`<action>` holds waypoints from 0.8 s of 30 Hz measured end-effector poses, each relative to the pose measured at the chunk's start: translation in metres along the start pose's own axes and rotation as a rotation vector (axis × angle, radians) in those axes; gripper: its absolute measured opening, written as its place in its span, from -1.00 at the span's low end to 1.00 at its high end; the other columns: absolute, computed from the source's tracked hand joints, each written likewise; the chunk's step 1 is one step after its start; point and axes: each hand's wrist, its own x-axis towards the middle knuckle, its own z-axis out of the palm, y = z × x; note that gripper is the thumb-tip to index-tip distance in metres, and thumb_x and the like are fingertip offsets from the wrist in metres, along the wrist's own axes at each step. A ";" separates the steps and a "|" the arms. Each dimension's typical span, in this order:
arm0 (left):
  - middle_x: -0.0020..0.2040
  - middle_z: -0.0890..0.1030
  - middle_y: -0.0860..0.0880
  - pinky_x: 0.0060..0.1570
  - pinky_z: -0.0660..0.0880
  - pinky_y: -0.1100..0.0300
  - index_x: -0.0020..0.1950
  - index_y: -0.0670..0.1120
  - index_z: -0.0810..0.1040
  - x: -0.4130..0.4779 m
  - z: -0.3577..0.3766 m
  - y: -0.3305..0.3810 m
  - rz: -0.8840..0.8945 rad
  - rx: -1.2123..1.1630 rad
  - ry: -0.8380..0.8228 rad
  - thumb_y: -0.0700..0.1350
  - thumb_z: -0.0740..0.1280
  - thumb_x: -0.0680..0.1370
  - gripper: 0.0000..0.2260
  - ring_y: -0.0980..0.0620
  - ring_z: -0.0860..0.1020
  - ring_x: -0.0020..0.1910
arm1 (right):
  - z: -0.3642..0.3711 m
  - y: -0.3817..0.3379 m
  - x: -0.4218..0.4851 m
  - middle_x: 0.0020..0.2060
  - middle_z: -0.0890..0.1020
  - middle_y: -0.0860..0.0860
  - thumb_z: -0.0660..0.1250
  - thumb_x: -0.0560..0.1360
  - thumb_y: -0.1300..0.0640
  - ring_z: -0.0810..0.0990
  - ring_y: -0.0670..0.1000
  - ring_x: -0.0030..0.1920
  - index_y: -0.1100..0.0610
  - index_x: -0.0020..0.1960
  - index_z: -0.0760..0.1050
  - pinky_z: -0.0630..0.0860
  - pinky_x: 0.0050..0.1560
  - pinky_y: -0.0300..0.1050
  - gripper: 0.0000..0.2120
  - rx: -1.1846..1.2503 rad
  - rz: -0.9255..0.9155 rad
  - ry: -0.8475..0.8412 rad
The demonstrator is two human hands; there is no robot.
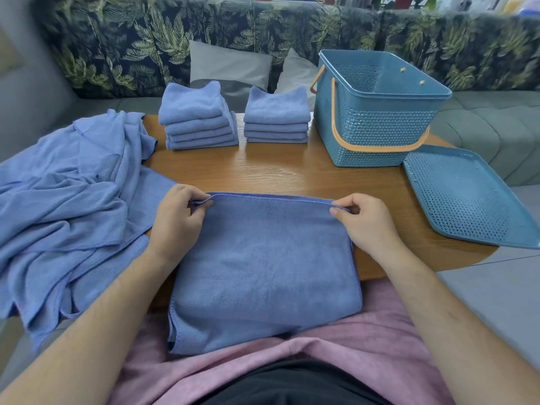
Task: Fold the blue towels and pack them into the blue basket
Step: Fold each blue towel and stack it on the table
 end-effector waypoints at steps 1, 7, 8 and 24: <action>-0.13 0.56 0.10 -0.02 0.35 0.51 -0.07 -0.12 0.64 0.001 -0.001 0.000 -0.002 -0.004 0.007 -0.26 0.46 0.53 -0.94 0.30 0.50 -0.08 | -0.001 -0.001 0.000 -0.16 0.70 -0.11 0.49 0.50 0.19 0.62 -0.16 -0.15 0.01 -0.12 0.67 0.45 -0.15 -0.38 -0.92 0.008 -0.001 -0.001; -0.07 0.63 0.02 0.05 0.36 0.48 -0.06 -0.11 0.69 0.006 -0.008 0.006 -0.005 -0.026 0.029 -0.16 0.45 0.56 -0.95 0.09 0.56 -0.03 | -0.007 -0.006 -0.001 -0.17 0.69 -0.20 0.54 0.47 0.14 0.61 -0.30 -0.17 -0.02 -0.15 0.67 0.42 -0.17 -0.50 -0.91 0.038 -0.020 0.043; -0.07 0.64 0.01 0.06 0.37 0.47 -0.05 -0.11 0.70 0.006 -0.008 0.006 -0.011 -0.037 0.032 -0.16 0.44 0.56 -0.95 0.08 0.56 -0.02 | -0.008 -0.007 -0.001 -0.18 0.69 -0.19 0.55 0.46 0.13 0.61 -0.29 -0.18 -0.02 -0.15 0.66 0.42 -0.18 -0.50 -0.91 0.041 -0.021 0.050; -0.16 0.58 -0.03 -0.13 0.33 0.44 -0.10 -0.05 0.61 0.005 -0.011 0.005 -0.092 -0.032 0.044 -0.09 0.43 0.57 -0.93 0.07 0.47 -0.19 | -0.010 -0.002 -0.001 -0.43 0.57 -0.31 0.44 0.55 0.14 0.50 -0.22 -0.36 -0.01 -0.11 0.67 0.35 -0.30 -0.41 -0.91 -0.007 -0.111 0.004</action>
